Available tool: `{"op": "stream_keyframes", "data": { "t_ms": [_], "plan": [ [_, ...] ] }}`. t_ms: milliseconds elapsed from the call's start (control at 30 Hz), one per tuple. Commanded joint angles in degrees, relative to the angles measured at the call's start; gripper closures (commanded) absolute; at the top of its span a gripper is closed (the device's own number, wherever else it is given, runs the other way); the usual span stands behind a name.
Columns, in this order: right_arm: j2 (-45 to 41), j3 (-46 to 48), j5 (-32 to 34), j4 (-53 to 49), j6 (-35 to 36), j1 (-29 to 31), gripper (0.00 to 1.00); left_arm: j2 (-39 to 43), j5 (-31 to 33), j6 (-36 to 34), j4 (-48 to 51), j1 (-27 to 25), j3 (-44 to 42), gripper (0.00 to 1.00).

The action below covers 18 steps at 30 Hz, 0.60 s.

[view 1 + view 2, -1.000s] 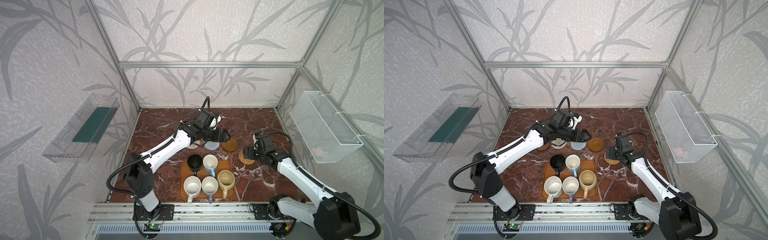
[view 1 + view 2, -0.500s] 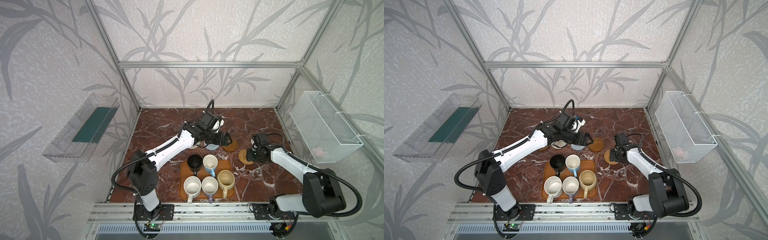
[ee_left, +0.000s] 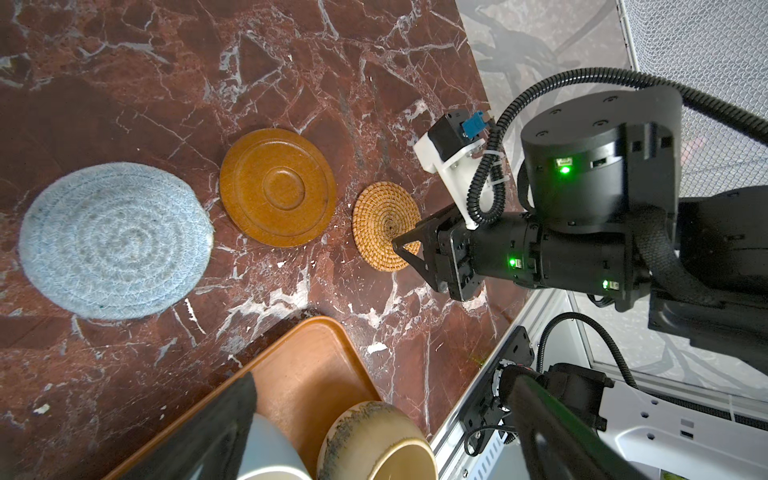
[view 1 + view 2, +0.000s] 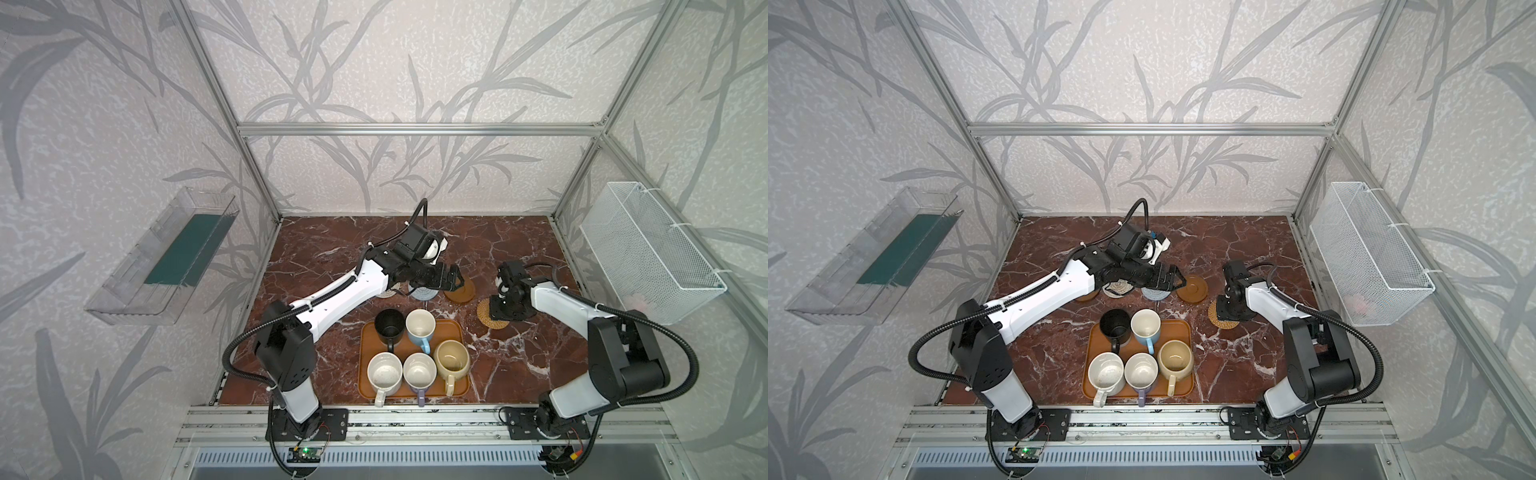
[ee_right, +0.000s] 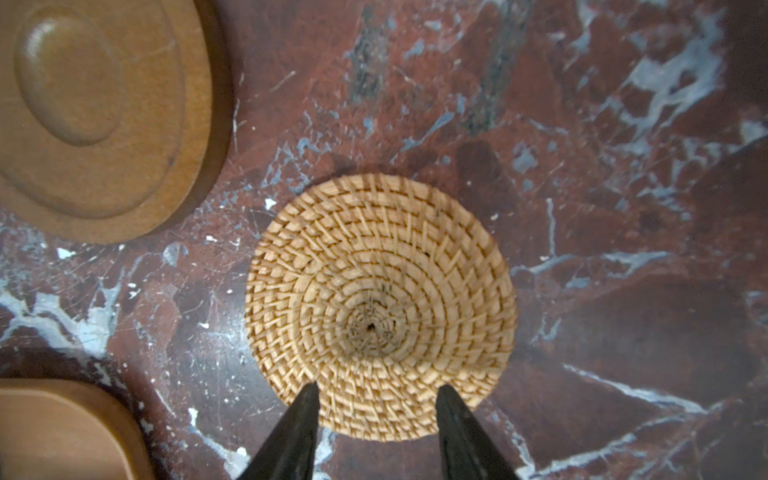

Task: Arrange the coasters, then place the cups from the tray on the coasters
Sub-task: 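Shift the right gripper over the rattan coaster while the left gripper hovers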

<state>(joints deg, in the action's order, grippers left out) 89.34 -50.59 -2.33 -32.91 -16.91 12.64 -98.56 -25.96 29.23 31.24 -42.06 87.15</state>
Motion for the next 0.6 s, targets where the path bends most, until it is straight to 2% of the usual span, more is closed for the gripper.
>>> {"op": "stream_keyframes", "data": {
  "t_ms": [0,100,567],
  "plan": [
    [1.05,-1.49,0.13,-2.45,1.0,0.55,0.53,0.72,0.29,-0.5,-0.73,-0.13,-0.97,0.02],
    [2.74,-2.31,2.14,-3.39,1.17,1.3,0.53,1.14,0.38,-0.37,-1.0,-0.1,-1.44,0.02],
    [10.84,-6.2,3.85,-2.99,1.3,0.1,0.52,2.22,0.91,0.08,-1.78,0.14,-3.08,0.02]
  ]
}}
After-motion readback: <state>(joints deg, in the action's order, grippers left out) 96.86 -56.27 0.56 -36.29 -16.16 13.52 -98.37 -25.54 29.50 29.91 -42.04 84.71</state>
